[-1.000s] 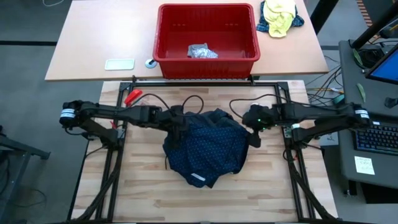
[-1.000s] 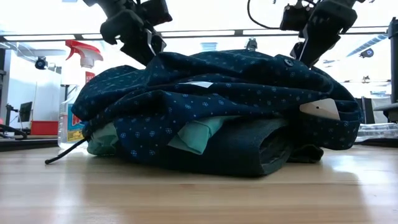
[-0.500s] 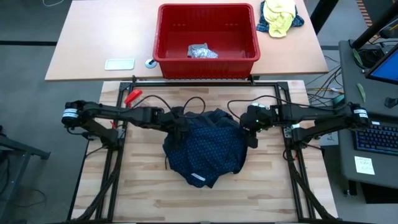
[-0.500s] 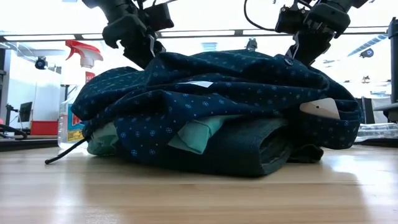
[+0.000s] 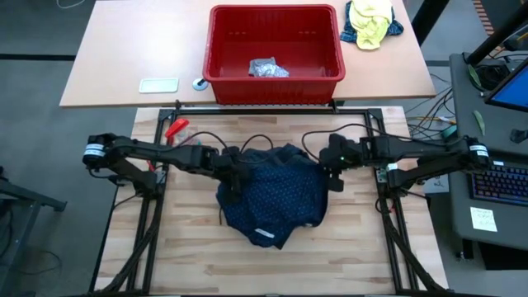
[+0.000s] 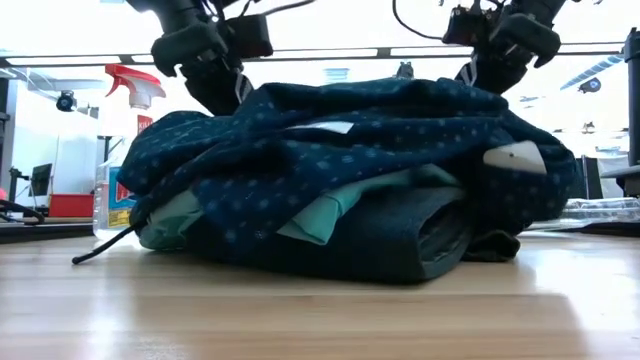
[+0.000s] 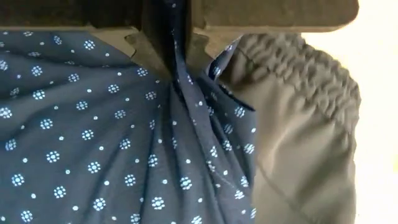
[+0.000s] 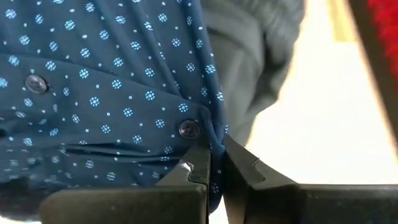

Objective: Fold Laundry from Bin
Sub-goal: Fold the blue polo shirt

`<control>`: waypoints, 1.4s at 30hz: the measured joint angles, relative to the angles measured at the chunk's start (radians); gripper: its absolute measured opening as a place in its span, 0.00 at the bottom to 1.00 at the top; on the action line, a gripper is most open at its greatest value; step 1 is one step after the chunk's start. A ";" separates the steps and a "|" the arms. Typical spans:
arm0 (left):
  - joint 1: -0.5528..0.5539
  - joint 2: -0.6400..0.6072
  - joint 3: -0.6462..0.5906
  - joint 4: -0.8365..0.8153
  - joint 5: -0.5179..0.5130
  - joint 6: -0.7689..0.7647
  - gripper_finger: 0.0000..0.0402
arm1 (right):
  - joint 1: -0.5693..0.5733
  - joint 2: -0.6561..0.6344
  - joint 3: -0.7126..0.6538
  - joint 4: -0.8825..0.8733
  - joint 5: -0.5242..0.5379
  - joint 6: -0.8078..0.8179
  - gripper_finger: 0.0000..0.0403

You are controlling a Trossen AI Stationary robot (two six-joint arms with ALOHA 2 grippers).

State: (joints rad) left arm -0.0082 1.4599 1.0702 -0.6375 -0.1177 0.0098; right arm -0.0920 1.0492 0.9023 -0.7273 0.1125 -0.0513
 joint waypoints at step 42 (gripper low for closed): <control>-0.264 -0.006 0.000 -0.036 -0.102 -0.576 0.33 | -0.193 0.493 0.477 0.133 -0.008 -0.543 0.03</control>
State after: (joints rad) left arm -0.2722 1.4543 1.0702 -0.6739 -0.2195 -0.5663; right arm -0.2854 1.5421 1.3796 -0.5940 0.1041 -0.5946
